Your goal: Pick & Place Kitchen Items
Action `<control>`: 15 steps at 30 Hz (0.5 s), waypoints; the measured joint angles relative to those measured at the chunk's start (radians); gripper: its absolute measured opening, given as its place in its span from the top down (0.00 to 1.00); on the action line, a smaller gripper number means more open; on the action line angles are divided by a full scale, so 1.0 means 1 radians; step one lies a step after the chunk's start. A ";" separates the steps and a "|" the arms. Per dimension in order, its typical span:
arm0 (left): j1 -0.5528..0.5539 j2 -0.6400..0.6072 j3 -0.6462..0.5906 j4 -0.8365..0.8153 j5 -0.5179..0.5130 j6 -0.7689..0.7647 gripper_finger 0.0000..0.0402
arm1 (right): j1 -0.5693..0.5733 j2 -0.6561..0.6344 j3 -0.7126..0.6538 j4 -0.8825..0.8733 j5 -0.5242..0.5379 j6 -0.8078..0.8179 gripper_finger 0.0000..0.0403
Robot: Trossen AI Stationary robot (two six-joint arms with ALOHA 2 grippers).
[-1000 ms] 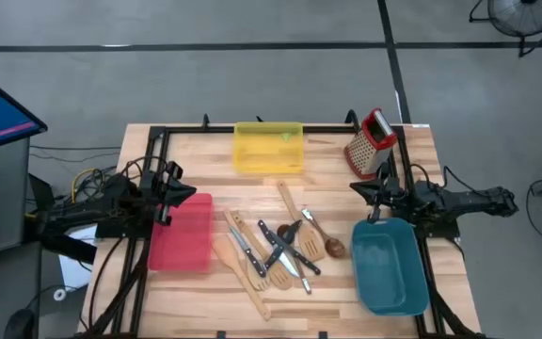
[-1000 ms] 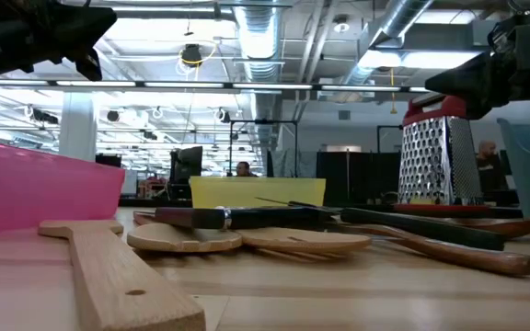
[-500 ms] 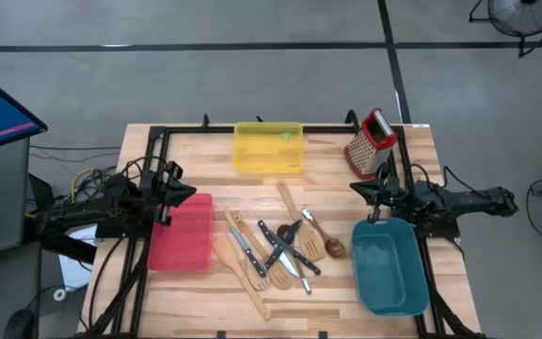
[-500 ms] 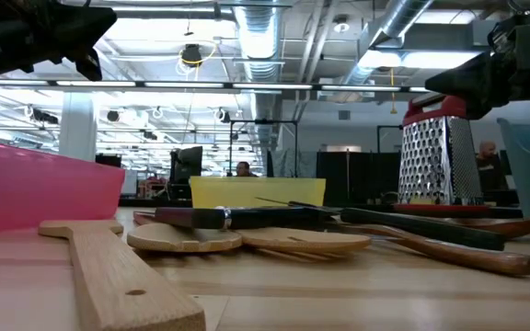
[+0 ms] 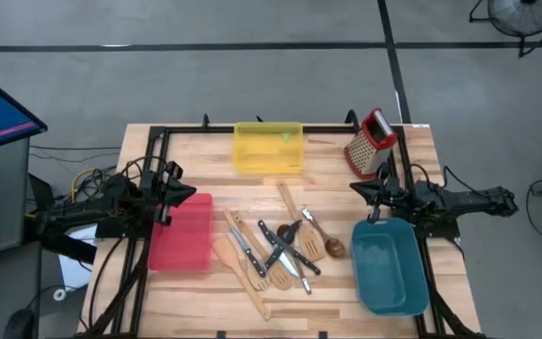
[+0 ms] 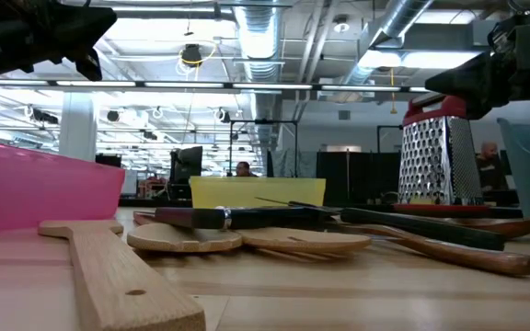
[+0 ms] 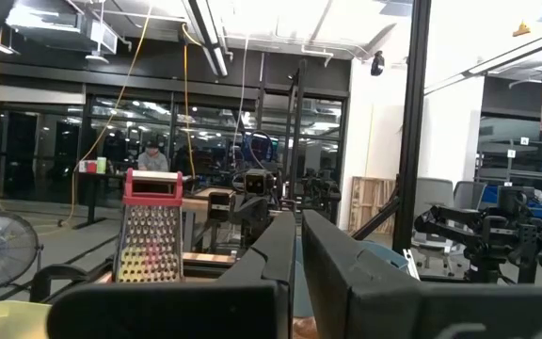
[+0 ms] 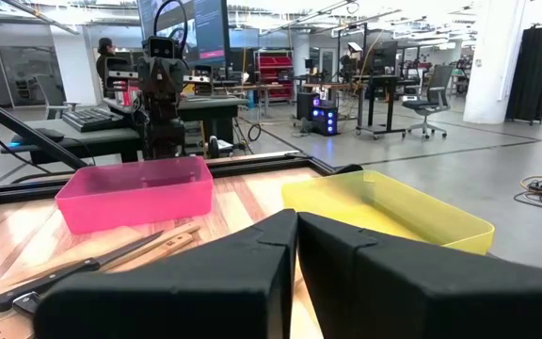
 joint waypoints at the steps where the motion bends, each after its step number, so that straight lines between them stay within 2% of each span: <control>1: 0.000 0.000 0.000 0.000 0.000 0.000 0.98 | 0.000 0.000 0.000 0.000 0.000 0.000 0.94; 15: 0.000 0.000 0.000 0.024 0.009 -0.029 0.98 | 0.000 0.000 0.000 0.000 0.000 0.000 0.94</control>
